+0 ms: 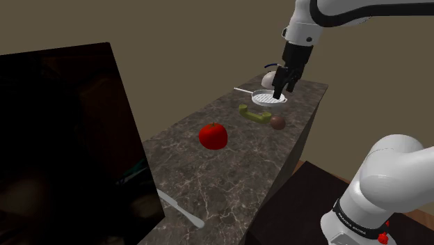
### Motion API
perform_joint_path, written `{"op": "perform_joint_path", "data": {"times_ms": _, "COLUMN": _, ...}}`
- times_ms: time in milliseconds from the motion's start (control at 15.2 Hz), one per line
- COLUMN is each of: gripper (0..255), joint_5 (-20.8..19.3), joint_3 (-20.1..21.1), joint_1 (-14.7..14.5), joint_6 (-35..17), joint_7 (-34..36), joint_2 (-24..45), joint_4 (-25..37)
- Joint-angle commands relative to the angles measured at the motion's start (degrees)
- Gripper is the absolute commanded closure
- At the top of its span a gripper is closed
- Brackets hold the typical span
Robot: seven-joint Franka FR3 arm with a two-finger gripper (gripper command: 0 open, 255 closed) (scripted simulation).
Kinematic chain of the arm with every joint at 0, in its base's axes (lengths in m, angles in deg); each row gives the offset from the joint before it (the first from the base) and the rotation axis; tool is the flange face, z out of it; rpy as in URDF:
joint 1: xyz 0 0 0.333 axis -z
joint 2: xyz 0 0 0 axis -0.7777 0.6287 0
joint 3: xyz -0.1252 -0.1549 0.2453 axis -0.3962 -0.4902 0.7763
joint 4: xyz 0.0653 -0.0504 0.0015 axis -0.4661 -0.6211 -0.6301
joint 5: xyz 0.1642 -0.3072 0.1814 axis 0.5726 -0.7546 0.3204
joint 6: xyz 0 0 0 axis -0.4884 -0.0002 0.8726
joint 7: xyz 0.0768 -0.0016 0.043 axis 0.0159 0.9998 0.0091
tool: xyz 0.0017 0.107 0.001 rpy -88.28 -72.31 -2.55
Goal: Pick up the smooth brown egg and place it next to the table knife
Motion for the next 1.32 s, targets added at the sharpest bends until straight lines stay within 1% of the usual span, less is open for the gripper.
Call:
{"op": "perform_joint_path", "data": {"times_ms": 0, "gripper": 0, "joint_5": 0.00, "joint_3": 0.00, "joint_1": 0.00, "joint_6": 0.00, "joint_7": 0.00, "joint_2": 0.00, "joint_4": 0.00}}
{"op": "perform_joint_path", "data": {"times_ms": 330, "gripper": 0, "joint_5": -3.37, "joint_3": -4.21, "joint_1": 0.97, "joint_6": -5.46, "joint_7": -6.55, "joint_2": 5.89, "joint_4": -2.00}}
{"op": "perform_joint_path", "data": {"times_ms": 660, "gripper": 0, "joint_5": -6.29, "joint_3": -8.27, "joint_1": 1.87, "joint_6": -11.17, "joint_7": -12.82, "joint_2": 13.52, "joint_4": -2.25}}
{"op": "perform_joint_path", "data": {"times_ms": 990, "gripper": 0, "joint_5": -8.37, "joint_3": -12.08, "joint_1": 2.58, "joint_6": -16.78, "joint_7": -18.92, "joint_2": 22.62, "joint_4": -0.70}}
{"op": "perform_joint_path", "data": {"times_ms": 1254, "gripper": 0, "joint_5": -9.14, "joint_3": -14.78, "joint_1": 3.10, "joint_6": -20.95, "joint_7": -23.81, "joint_2": 30.75, "joint_4": 1.82}}
